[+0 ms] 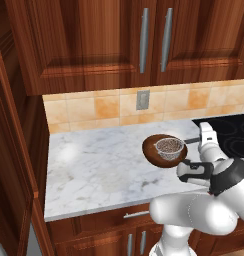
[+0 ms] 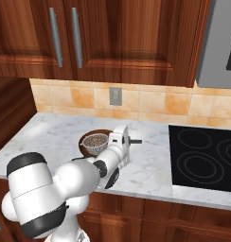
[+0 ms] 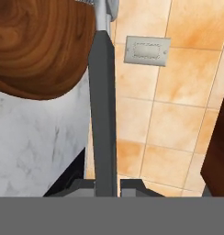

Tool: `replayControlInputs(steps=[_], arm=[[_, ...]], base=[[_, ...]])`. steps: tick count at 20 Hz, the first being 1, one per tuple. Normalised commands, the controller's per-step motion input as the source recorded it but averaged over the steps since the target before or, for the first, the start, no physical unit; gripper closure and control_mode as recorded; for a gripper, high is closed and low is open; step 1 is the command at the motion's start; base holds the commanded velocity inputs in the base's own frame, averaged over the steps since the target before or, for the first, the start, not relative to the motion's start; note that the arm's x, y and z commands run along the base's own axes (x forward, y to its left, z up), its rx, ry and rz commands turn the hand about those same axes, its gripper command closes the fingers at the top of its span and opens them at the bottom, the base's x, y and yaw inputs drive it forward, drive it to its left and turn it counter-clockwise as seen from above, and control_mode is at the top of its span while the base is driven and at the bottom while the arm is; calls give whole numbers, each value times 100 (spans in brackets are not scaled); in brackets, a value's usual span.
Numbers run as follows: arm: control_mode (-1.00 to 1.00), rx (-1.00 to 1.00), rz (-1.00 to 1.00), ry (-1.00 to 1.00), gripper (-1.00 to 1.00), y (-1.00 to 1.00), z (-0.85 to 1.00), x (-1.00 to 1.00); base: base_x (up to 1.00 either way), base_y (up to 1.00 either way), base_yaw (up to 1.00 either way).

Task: Open the cabinet and setup a tea strainer by placing it in the bowl upright.

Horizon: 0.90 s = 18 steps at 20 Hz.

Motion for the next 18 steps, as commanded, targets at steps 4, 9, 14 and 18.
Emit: replayControlInputs(steps=[4,9,14,18], arm=[[-100,0,0,0,-100,25,-3,0],[-100,0,0,0,-100,21,-1,0],[-100,0,0,0,-100,22,0,0],[-100,0,0,0,-100,18,0,0]], base=[[0,0,0],[0,0,0],[0,0,0],[0,0,0]])
